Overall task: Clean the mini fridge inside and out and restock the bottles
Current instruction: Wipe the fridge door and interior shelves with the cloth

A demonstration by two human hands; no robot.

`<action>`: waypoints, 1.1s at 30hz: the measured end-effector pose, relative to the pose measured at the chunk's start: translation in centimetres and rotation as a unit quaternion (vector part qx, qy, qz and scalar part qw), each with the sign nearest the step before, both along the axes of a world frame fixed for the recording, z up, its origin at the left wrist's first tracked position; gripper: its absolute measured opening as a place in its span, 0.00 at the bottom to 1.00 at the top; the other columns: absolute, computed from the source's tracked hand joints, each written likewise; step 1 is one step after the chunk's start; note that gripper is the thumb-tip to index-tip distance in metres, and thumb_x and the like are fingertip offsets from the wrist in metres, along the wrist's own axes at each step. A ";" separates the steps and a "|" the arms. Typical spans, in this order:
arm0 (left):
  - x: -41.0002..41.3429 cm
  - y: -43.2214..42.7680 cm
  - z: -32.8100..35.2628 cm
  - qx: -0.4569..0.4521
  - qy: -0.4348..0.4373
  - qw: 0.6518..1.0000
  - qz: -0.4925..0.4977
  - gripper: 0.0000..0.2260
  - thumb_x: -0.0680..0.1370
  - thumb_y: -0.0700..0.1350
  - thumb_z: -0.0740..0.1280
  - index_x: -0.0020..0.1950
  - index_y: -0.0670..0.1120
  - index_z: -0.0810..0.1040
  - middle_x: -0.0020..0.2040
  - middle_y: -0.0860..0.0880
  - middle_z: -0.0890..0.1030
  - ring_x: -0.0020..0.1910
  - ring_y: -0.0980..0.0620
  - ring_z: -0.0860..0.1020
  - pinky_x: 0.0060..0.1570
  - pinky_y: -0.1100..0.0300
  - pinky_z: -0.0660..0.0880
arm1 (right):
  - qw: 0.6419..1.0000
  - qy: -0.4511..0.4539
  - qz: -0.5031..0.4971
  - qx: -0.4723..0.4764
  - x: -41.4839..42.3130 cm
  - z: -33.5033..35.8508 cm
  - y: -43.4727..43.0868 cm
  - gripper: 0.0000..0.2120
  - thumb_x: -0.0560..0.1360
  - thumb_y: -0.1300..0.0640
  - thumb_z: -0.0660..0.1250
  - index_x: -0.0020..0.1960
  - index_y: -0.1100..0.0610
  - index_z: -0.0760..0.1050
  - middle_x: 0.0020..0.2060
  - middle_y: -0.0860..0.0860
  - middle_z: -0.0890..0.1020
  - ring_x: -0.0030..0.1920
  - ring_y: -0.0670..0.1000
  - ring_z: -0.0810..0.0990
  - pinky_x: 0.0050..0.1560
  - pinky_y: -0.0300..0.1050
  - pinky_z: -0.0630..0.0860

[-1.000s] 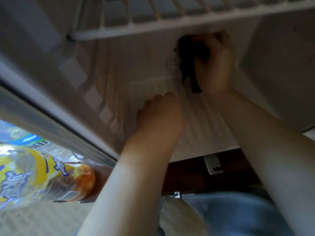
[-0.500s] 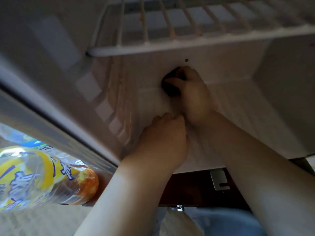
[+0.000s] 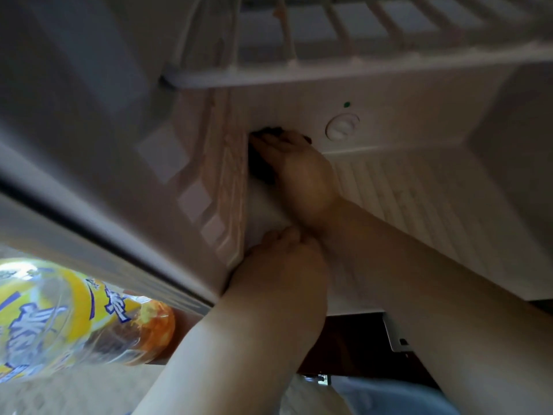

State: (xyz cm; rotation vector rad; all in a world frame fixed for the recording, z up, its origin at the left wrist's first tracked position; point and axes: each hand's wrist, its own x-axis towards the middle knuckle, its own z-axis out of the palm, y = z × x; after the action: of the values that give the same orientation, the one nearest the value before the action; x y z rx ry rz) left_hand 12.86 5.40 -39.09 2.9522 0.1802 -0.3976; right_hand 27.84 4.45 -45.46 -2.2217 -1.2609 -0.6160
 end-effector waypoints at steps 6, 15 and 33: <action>0.2 -0.2 -0.3 0.012 0.006 1.000 -0.009 0.22 0.81 0.45 0.56 0.74 0.49 0.57 0.72 0.50 0.60 0.70 0.49 0.62 0.68 0.51 0.65 | 0.993 -0.056 -0.002 -0.101 0.3 1.3 -0.2 0.11 0.68 0.60 0.66 0.48 0.59 0.84 0.46 0.54 0.84 0.50 0.61 0.79 0.40 0.47 0.75; 2.4 -1.7 0.8 -0.015 -0.034 0.999 -0.007 0.14 0.81 0.47 0.57 0.67 0.49 0.66 0.64 0.47 0.68 0.61 0.45 0.70 0.60 0.53 0.70 | 0.930 -0.068 -0.204 -0.297 1.6 1.8 -6.8 0.12 0.71 0.62 0.65 0.51 0.60 0.83 0.53 0.56 0.81 0.58 0.63 0.76 0.48 0.51 0.76; 2.0 -1.6 0.5 -0.061 0.070 0.995 -0.048 0.15 0.83 0.48 0.54 0.66 0.43 0.69 0.64 0.43 0.71 0.62 0.44 0.71 0.61 0.55 0.69 | 0.929 0.145 -0.313 -0.133 -1.0 2.6 -20.9 0.10 0.77 0.59 0.63 0.53 0.57 0.81 0.51 0.57 0.82 0.53 0.61 0.76 0.51 0.48 0.76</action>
State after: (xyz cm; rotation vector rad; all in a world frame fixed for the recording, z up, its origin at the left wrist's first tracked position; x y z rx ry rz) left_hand 14.86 3.83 -38.54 2.8216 0.0279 -0.6073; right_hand 26.85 -16.43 -42.83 -2.8327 -0.4922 -0.3202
